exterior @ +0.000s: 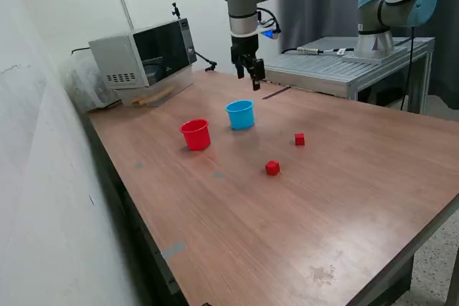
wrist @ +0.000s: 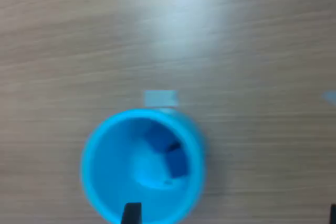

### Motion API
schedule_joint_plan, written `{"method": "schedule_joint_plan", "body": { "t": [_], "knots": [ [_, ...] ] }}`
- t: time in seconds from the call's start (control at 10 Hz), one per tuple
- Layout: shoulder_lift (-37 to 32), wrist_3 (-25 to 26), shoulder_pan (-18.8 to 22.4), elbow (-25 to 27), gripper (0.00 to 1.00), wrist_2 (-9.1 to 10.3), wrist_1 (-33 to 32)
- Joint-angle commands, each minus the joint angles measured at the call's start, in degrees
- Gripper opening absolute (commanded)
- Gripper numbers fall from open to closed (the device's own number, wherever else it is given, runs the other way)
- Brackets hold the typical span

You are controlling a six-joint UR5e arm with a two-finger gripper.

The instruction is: Place red objects in the red bin, and blue objects in the blue bin.

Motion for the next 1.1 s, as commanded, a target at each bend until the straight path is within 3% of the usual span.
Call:
{"method": "schedule_joint_plan", "body": {
  "t": [0.0,0.1,0.2,0.4,0.5,0.6,0.8,1.0],
  "knots": [
    [-3.63,-0.77,6.79,3.04,1.0,0.84,-0.01],
    [-4.34,-0.95,8.29,4.45,1.0,1.97,-0.18],
    [-4.87,-3.39,11.18,4.9,1.0,4.77,-0.7],
    [-4.09,-15.13,12.26,4.64,1.0,10.05,-0.62],
    [-1.82,-23.46,12.09,4.2,1.0,10.94,-0.53],
    [0.64,-28.59,12.0,3.67,1.0,11.91,-0.36],
    [4.52,-37.21,11.04,2.79,1.0,12.01,-0.53],
    [6.9,-38.66,8.93,-0.27,1.0,12.09,-0.71]
  ]
}}
